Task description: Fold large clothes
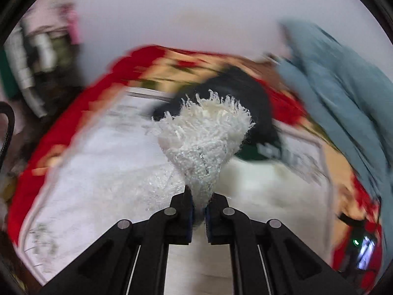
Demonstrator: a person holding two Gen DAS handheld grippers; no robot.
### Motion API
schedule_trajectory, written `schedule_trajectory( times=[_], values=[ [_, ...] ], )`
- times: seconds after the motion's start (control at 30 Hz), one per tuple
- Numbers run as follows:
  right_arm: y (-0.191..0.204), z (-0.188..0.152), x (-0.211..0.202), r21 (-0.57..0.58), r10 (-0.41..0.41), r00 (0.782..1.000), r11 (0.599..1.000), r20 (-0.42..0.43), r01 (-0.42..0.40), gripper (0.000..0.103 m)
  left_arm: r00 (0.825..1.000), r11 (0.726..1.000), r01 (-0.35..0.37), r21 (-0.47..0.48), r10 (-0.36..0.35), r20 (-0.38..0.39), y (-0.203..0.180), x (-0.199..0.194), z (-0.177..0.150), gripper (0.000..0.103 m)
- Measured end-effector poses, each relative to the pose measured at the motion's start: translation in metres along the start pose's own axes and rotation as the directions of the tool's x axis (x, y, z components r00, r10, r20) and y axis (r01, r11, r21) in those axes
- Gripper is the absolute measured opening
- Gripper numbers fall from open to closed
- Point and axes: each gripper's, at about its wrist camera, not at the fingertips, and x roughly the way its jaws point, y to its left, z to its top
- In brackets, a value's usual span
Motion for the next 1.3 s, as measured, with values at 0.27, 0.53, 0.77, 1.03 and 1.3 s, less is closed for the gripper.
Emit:
schedule_trajectory(
  times=[0.27, 0.53, 0.77, 1.03, 1.3],
  values=[
    [-0.118, 0.027, 0.014, 0.120, -0.035, 0.998, 0.992, -0.048, 0.040, 0.077, 0.971, 0.976, 0.121, 0.181, -0.079, -0.225, -0.138, 0.047, -0.052, 0.005],
    [-0.172, 0.033, 0.007, 0.198, 0.062, 0.996, 0.979, -0.065, -0.048, 0.077, 0.918, 0.976, 0.174, 0.131, -0.113, -0.381, -0.140, 0.066, -0.082, 0.088],
    [-0.165, 0.046, -0.002, 0.232, 0.326, 0.945, 0.921, -0.023, -0.313, 0.077, 0.925, 0.992, 0.119, 0.033, -0.099, -0.367, -0.094, 0.053, -0.071, 0.099],
    [-0.066, 0.063, 0.050, 0.110, 0.505, 0.844, 0.863, -0.180, -0.493, 0.066, 0.921, 0.982, -0.181, -0.048, 0.153, -0.359, 0.011, 0.041, -0.069, 0.099],
    [-0.069, 0.081, 0.027, 0.060, 0.328, 0.943, 0.944, -0.053, -0.325, 0.005, 0.905, 0.957, -0.281, -0.077, 0.237, -0.352, 0.048, 0.046, -0.061, 0.099]
  ],
)
